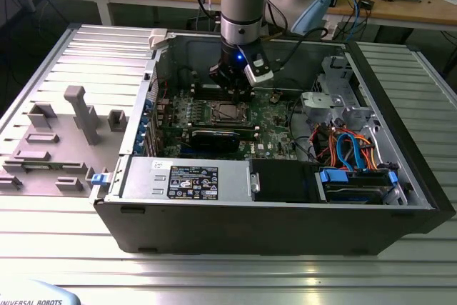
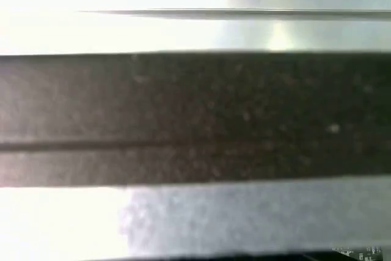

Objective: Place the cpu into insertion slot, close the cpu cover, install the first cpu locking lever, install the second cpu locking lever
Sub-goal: 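Install the first cpu locking lever, then install the second cpu locking lever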

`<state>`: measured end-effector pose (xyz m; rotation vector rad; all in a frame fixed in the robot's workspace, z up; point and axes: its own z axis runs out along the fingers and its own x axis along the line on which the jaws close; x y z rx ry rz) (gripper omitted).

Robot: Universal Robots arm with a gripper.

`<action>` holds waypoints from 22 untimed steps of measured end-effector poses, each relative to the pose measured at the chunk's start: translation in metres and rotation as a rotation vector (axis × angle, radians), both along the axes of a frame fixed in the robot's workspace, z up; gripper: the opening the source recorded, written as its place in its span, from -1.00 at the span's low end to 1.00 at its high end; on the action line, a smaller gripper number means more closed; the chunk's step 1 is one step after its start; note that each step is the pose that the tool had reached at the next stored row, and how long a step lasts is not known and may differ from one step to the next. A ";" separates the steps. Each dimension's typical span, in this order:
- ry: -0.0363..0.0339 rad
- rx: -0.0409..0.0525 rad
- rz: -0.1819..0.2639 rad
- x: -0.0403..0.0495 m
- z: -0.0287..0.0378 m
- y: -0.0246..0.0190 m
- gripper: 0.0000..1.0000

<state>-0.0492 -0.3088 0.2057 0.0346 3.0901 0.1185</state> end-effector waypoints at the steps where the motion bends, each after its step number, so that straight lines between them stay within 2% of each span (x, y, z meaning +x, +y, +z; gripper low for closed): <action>1: 0.0002 -0.0005 0.000 0.0000 0.0002 -0.0007 -0.79; 4: 0.0001 -0.0003 0.000 0.0000 0.0000 -0.0031 -0.79; 17: 0.0002 -0.0004 0.000 -0.0001 0.0002 -0.0036 -0.79; 19: 0.0002 -0.0004 0.000 -0.0001 0.0023 -0.0036 -0.79; 22: 0.0001 -0.0003 0.000 0.0000 0.0093 -0.0036 -0.79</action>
